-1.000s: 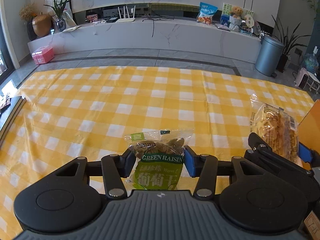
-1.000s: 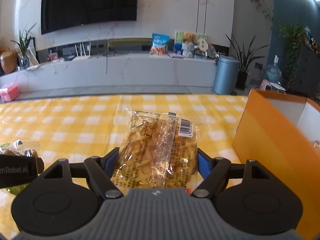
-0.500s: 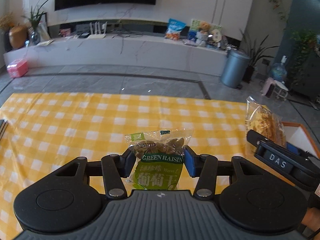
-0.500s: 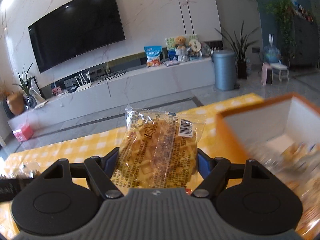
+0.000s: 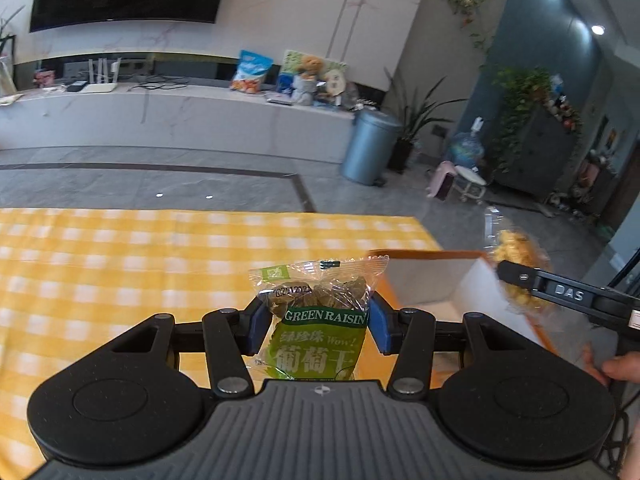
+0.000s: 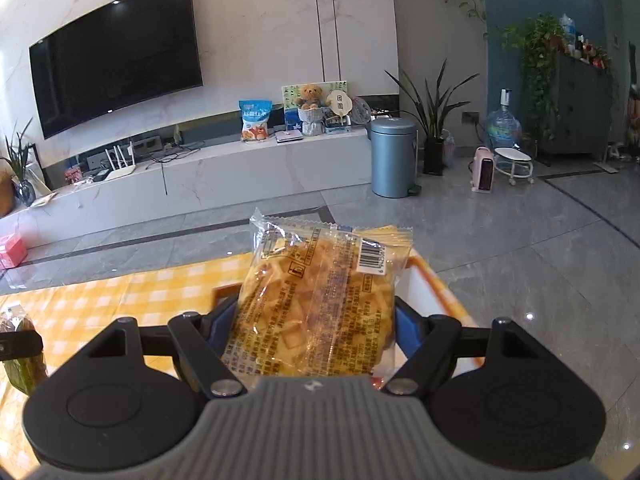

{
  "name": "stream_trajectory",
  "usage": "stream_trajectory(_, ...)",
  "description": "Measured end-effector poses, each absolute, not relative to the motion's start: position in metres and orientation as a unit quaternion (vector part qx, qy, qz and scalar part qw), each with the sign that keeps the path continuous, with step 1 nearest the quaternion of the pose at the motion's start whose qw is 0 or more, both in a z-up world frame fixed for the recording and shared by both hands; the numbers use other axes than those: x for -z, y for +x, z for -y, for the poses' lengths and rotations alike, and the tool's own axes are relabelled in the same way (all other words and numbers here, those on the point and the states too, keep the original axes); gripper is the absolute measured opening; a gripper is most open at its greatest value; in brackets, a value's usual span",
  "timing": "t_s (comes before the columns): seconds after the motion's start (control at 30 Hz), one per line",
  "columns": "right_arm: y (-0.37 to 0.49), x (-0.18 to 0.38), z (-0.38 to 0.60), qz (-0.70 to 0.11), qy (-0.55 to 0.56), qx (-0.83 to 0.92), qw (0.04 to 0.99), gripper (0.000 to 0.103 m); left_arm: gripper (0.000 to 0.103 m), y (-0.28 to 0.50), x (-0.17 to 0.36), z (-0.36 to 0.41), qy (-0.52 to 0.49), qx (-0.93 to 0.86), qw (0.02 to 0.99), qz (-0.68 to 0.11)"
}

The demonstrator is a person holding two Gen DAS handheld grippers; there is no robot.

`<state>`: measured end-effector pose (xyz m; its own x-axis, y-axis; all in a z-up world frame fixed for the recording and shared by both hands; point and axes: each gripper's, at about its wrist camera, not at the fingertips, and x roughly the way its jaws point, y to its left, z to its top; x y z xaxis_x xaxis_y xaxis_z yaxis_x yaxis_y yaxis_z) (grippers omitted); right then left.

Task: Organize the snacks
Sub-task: 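Carry both packets over the orange box while the right tool releases the cracker bag inside, then lower the green raisin packet into the orange box and open the left tool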

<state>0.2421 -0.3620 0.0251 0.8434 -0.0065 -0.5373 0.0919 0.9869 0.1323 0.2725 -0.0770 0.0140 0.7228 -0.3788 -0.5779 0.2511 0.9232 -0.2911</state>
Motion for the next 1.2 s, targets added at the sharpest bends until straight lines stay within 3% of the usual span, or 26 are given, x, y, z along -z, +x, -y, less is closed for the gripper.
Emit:
stream_trajectory(0.23,0.291,0.02,0.397,-0.34,0.16,0.016,0.926,0.075,0.057,0.287,0.008,0.114,-0.164,0.214,0.896,-0.353)
stream_trajectory(0.37,0.315,0.05,0.387,-0.391,0.108,0.063,0.912,0.075,0.057,0.293,0.021,0.123,-0.19,0.25,0.875,-0.367)
stream_trajectory(0.63,0.327,0.063,0.372,-0.413,0.034,0.093,0.905,0.082,0.057,0.28,0.026,0.131,-0.182,0.273,0.872,-0.363)
stream_trajectory(0.73,0.304,0.044,0.378,-0.381,0.035,0.092,0.919,0.097,0.057,0.278,0.021,0.137,-0.177,0.276,0.874,-0.36)
stream_trajectory(1.0,0.215,0.002,0.424,-0.287,0.112,0.14,0.941,0.1,0.057,0.28,0.018,0.17,-0.186,0.311,0.86,-0.358)
stream_trajectory(1.2,0.197,-0.007,0.455,-0.225,0.197,0.195,0.934,0.1,0.057,0.287,0.038,0.212,-0.186,0.338,0.84,-0.383)
